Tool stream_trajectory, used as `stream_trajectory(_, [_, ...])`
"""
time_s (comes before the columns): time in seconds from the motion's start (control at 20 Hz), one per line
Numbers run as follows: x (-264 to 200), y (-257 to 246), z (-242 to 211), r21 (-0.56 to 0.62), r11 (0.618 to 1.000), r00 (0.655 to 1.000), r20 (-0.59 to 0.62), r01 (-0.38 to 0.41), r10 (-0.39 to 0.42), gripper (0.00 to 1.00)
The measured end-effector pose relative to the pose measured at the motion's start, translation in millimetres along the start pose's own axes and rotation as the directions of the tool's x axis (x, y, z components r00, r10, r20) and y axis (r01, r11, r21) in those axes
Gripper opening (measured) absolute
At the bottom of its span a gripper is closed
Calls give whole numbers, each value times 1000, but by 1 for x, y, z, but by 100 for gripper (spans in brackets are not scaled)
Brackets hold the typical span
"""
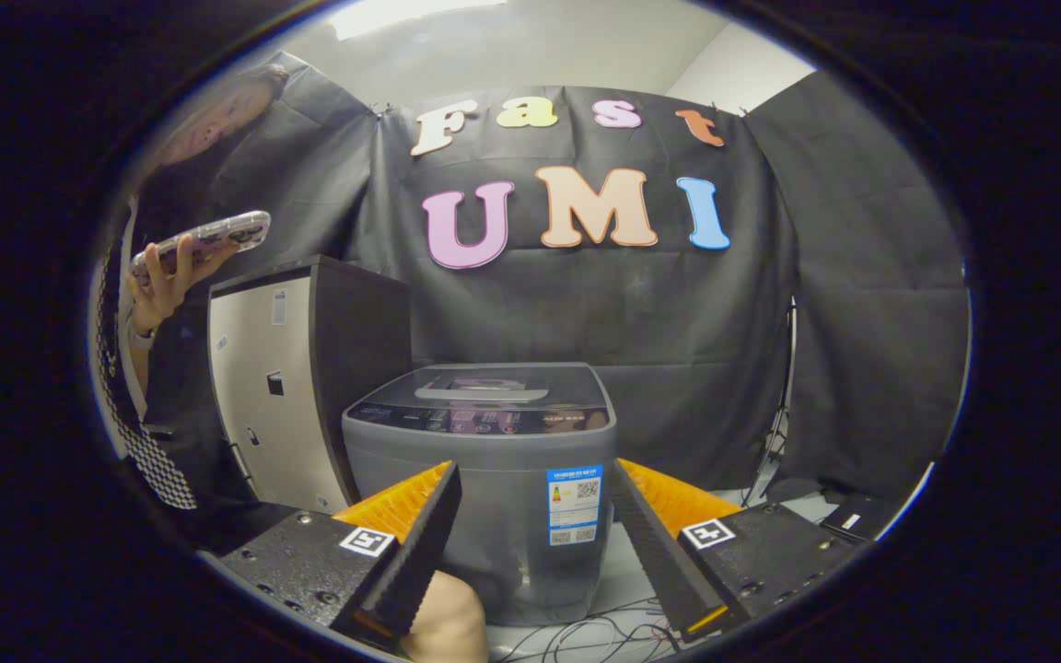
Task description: Put the clothes into the washing machine and then close the washing machine lid.
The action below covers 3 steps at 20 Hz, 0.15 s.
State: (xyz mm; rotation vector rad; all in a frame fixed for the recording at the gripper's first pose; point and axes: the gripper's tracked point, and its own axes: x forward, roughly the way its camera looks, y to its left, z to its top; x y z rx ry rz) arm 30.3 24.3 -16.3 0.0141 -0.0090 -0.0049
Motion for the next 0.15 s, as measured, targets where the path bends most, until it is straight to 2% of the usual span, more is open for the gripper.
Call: stream_trajectory(0.15, [0,0,0,1,1000,1000,-2,0,0,98])
